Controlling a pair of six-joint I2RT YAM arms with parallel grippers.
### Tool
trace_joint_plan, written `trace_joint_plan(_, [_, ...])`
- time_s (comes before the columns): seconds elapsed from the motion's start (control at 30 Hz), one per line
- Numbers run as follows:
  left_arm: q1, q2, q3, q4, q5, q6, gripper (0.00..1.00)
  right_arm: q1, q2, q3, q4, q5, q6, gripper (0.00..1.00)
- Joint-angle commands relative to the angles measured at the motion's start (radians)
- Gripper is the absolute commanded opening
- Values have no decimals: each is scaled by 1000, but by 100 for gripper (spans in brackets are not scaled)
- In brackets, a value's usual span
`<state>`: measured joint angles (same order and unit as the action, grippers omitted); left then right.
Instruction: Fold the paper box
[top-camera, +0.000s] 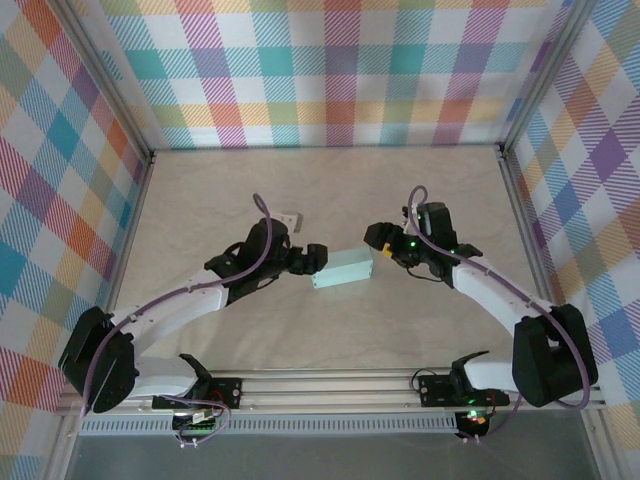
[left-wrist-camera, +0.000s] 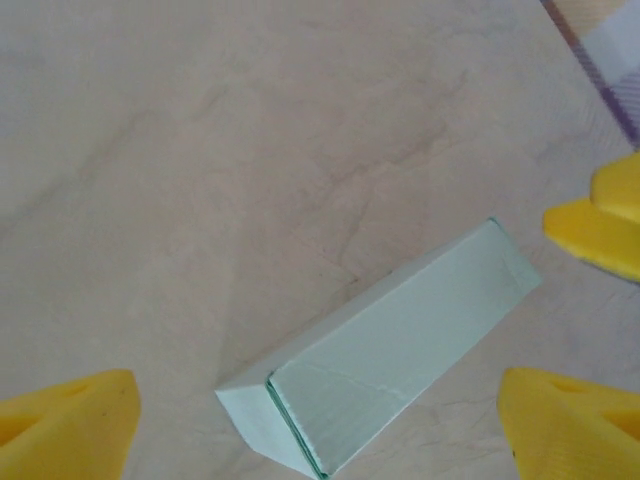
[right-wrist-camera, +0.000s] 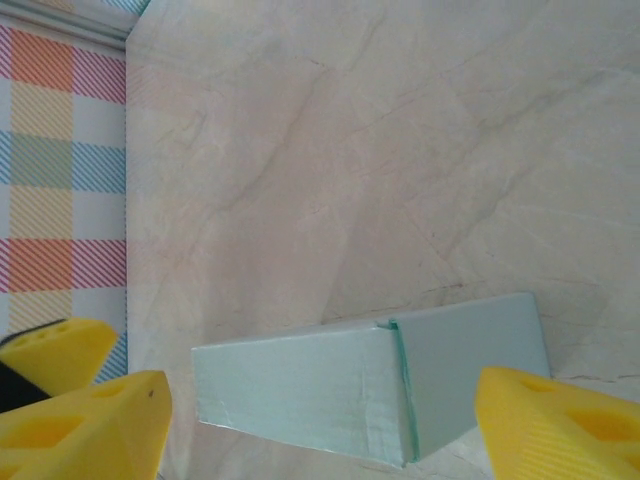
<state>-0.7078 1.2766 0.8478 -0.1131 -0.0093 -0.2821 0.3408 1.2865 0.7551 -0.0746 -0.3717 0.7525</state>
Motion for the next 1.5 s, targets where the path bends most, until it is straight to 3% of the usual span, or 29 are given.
trace_joint_plan(0.0, [16,-24,49,-133,17,455,93,-28,-33,21,-44,0,-58,80])
trace_joint_plan(0.03, [31,-30,50,-148,35,525,97,-32,-39,16,-43,-9,-63,80])
trace_joint_plan(0.2, [91,-30,56,-211,268,848,98,-42,-65,-14,-12,-43,-84,80])
trace_joint_plan(0.3, [102,52,125,-303,277,938,96,-47,-65,-22,-11,-45,-87,80])
trace_joint_plan(0.4, [119,141,194,-361,314,969,93,-50,-64,-23,-8,-50,-87,80])
trace_joint_plan(0.53, [133,257,295,-441,364,1003,79,-53,-65,-13,-27,-53,-103,79])
trace_joint_plan(0.63, [146,342,350,-472,395,1010,74,-56,-73,-11,-40,-52,-118,79])
trace_joint_plan(0.87, [146,406,376,-489,454,1051,53,-71,-71,-10,-58,-47,-125,78])
trace_joint_plan(0.97, [146,404,380,-496,488,1055,53,-75,-64,-11,-54,-52,-122,78])
trace_joint_plan(1.07, [146,382,375,-471,515,1042,67,-75,-61,-13,-51,-54,-120,78])
trace_joint_plan(1.3, [148,287,329,-378,582,1020,71,-77,-32,-4,-94,-53,-105,78])
trace_joint_plan(1.47, [148,322,328,-381,559,1021,69,-77,-23,-13,-86,-56,-83,77])
